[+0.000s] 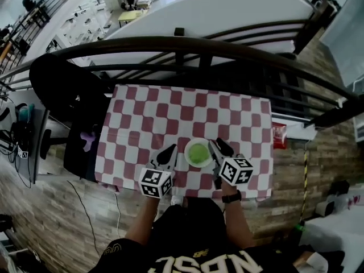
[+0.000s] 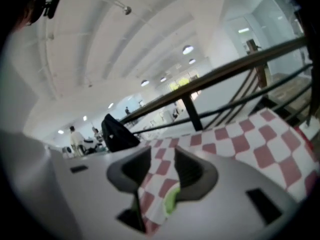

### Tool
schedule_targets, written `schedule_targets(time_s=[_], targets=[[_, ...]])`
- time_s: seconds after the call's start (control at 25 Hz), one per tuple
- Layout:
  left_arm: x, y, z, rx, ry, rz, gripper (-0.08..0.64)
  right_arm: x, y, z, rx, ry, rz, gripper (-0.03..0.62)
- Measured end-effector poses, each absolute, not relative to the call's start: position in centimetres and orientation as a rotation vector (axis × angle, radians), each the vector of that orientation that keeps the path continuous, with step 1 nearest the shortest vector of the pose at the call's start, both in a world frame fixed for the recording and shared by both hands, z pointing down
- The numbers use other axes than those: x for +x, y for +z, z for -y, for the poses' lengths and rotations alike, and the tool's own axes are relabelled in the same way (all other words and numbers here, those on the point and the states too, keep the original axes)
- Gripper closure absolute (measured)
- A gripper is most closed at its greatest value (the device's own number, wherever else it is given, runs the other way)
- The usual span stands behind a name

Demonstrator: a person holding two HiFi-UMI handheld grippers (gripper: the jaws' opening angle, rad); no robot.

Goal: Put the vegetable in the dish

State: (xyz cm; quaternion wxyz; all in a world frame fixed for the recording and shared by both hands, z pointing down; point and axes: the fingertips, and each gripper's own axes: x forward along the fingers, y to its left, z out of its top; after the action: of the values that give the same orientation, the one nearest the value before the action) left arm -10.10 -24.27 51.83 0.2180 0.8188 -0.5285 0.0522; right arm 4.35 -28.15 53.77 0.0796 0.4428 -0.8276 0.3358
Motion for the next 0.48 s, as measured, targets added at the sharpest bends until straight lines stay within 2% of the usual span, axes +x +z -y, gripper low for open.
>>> schedule_targets(time_s=[0.24,0.48], targets=[[-10.9,44.0,24.8,2.353,0.052,1.597,0.543,2.7,44.0,27.8,1.408,0.540,2.586,0.557],[-11.3,38.0,24.0,2.440,-0.034,1.726,0.543,0.8,39.1,25.2,1.479,0.337,2.621,0.577]])
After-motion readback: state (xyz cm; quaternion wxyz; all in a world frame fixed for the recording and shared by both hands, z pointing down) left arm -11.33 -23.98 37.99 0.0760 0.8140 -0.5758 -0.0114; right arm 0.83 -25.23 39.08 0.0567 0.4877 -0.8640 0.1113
